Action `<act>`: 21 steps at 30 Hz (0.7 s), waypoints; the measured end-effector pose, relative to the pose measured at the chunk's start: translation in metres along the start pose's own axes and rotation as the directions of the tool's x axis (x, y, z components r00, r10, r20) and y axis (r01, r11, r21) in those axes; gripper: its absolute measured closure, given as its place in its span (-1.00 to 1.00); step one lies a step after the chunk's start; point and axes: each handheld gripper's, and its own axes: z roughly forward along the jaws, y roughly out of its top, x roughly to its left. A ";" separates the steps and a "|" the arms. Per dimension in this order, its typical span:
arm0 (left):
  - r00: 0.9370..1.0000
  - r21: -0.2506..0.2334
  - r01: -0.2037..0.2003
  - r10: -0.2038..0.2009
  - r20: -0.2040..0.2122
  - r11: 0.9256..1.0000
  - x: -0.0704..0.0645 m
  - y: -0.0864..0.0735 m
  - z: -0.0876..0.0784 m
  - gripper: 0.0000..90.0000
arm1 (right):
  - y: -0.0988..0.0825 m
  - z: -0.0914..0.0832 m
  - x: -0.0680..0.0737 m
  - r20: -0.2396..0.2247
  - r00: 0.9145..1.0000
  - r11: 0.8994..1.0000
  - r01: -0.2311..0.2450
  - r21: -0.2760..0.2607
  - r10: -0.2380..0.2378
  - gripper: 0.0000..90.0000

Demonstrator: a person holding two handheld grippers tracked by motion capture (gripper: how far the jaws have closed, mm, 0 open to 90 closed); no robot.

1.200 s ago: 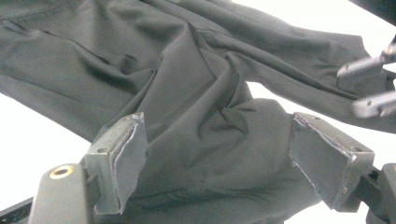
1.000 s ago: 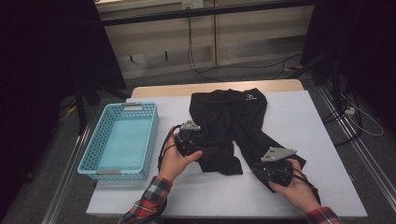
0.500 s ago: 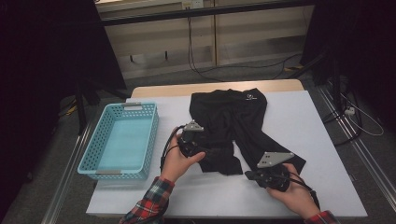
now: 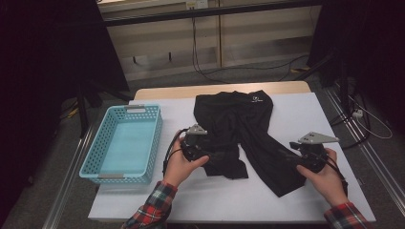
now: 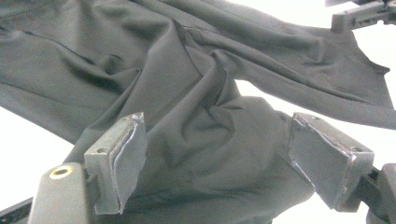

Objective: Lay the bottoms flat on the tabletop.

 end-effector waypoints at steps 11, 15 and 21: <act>1.000 -0.005 0.002 -0.003 -0.011 1.000 0.002 0.000 -0.004 -0.55 | -0.013 -0.003 -0.022 0.061 0.998 0.999 -0.030 0.038 0.028 0.15; 1.000 -0.002 -0.001 0.001 -0.007 1.000 0.001 -0.001 -0.003 -0.55 | -0.020 -0.005 -0.030 0.069 0.996 0.996 -0.052 0.067 0.048 0.30; 1.000 0.000 0.000 0.000 -0.013 1.000 0.001 -0.001 -0.003 -0.55 | -0.026 -0.001 -0.024 0.009 0.999 0.992 -0.050 0.120 0.049 0.55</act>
